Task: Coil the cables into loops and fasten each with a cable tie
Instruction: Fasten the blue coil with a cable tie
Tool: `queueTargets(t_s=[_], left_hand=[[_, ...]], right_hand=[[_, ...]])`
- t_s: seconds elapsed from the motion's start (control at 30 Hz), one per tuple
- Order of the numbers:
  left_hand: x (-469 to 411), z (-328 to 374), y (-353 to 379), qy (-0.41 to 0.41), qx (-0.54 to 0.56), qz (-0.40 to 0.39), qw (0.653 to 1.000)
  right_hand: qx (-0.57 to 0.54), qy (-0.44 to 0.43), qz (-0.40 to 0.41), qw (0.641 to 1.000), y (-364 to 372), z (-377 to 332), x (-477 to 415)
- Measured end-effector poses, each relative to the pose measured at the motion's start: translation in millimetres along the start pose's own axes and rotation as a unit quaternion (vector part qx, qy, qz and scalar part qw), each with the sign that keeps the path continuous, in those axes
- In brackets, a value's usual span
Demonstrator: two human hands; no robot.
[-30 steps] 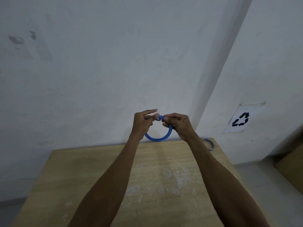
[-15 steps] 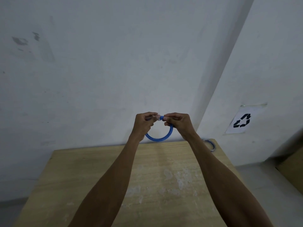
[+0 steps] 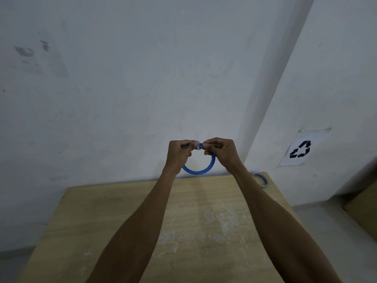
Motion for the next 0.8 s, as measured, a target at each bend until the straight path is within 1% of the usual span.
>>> queueTargets(t_s=[0.07,0.13,0.33,0.4,0.5,0.6,0.7,0.73,0.8], left_hand=[[-0.5,-0.1,0.3,0.006,0.009,0.032,0.999],[-1.3,0.2,0.2,0.007,0.013,0.040,0.999],[-3.7,2.9,-7.8,-0.010,0.012,-0.024,1.000],[-3.4,3.4,-10.4,-0.019,0.024,-0.020,0.999],[-2.4,4.2,-11.7,-0.041,0.073,0.003,0.996],[1.1,9.2,-7.9,-0.036,0.090,0.008,0.995],[3.9,17.3,0.1,-0.001,0.077,-0.010,0.997],[4.8,19.3,2.6,0.010,0.070,-0.017,0.997],[5.2,20.2,4.5,0.019,0.059,-0.028,0.998]], right_hand=[[-0.028,0.022,-0.007,0.999,1.8,-0.7,-0.9],[-0.050,0.042,-0.016,0.998,1.7,-1.3,-1.2],[-0.044,0.037,-0.022,0.998,-0.5,-0.7,-2.5],[-0.036,0.033,-0.020,0.999,1.9,-0.6,-2.7],[-0.004,0.025,-0.006,1.000,6.4,-5.9,-3.6],[-0.008,0.114,0.024,0.993,11.5,-12.6,-13.0],[-0.001,0.188,0.021,0.982,17.4,-21.3,-21.3],[-0.017,0.196,0.016,0.980,18.4,-24.3,-22.5],[-0.047,0.176,0.011,0.983,19.0,-34.2,-23.6]])
Point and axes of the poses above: each hand's wrist, its own x-axis away from the middle knuckle, its own y-axis out of the palm, z = x × y, the point moved 3 cm from there along -x, towards the middle knuckle, and after that the axes turned 7 degrees about z, right-handed, at the moved point
